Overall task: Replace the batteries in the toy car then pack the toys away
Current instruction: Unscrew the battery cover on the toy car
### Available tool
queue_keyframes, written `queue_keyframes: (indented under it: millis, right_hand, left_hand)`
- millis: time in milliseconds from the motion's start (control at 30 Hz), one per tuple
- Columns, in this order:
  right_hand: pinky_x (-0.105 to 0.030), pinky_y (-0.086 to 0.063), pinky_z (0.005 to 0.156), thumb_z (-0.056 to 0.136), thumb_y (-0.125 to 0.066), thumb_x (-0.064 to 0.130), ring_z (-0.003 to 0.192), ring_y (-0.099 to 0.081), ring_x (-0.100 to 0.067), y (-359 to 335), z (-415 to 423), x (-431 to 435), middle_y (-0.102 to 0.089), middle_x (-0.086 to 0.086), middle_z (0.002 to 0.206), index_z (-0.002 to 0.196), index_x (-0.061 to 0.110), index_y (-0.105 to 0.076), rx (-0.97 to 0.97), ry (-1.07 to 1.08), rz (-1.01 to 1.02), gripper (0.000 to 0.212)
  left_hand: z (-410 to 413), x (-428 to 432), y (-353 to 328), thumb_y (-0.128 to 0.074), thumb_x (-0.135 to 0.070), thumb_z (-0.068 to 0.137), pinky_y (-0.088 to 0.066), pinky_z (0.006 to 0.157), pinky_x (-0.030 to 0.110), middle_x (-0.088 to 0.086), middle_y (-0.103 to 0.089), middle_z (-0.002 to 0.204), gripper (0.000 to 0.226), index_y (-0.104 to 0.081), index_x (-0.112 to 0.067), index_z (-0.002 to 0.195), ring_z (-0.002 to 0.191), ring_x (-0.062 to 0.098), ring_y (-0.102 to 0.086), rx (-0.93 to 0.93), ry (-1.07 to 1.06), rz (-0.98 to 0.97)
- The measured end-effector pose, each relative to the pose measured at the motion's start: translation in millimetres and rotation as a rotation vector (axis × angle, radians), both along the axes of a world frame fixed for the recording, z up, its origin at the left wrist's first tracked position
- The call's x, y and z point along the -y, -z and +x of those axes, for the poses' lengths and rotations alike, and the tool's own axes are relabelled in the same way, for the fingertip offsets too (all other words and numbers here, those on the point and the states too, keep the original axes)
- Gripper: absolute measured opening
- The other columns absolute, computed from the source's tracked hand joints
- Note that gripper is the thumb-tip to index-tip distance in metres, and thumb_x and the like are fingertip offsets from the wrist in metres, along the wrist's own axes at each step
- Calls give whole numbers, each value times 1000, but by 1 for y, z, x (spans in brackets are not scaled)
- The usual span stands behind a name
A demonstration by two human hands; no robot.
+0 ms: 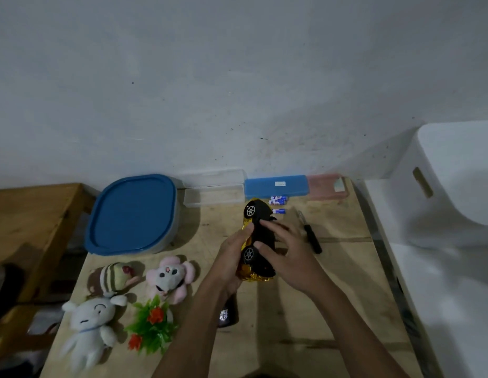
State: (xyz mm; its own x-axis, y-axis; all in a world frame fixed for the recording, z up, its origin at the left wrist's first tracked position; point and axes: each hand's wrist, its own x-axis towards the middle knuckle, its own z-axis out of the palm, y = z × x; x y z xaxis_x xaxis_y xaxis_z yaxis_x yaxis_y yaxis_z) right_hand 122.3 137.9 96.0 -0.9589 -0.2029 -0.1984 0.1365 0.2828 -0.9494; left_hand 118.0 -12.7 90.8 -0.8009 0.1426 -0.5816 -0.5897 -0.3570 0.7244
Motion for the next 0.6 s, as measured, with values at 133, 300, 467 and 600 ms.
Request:
queue_keyframes:
  millis: [133, 300, 467, 600]
  right_hand:
    - [0, -39, 83, 86, -68, 40, 116, -41, 5, -9, 2, 9, -32, 12, 132, 139, 34, -48, -106, -49, 124, 57]
    - [-29, -49, 97, 80, -70, 49, 117, -47, -5, -15, 2, 17, -29, 17, 127, 141, 35, -45, -178, -111, 236, 67]
    - [-33, -53, 91, 74, -74, 54, 111, -51, -8, -25, -3, 21, -30, 18, 120, 129, 44, -50, -199, -183, 292, 61]
    - [-31, -53, 88, 71, -79, 48, 104, -54, -9, -35, -8, 21, -29, 15, 120, 119, 42, -51, -186, -224, 325, 56]
  left_hand:
    - [-2, 13, 3, -55, -41, 95, -45, 107, 54, 24, -68, 123, 47, -66, -8, 127, 116, 39, -65, 33, -25, -52]
    - [2, 22, -4, -59, -45, 79, -45, 103, 57, 26, -69, 118, 58, -69, -6, 121, 116, 44, -63, 5, -43, -106]
    - [4, 34, -7, -55, -38, 83, -51, 93, 51, 23, -71, 106, 48, -69, -3, 113, 99, 37, -68, -35, -7, -97]
    - [5, 34, -12, -49, -28, 94, -54, 76, 38, 13, -72, 89, 31, -71, -7, 98, 80, 25, -70, -50, 37, -66]
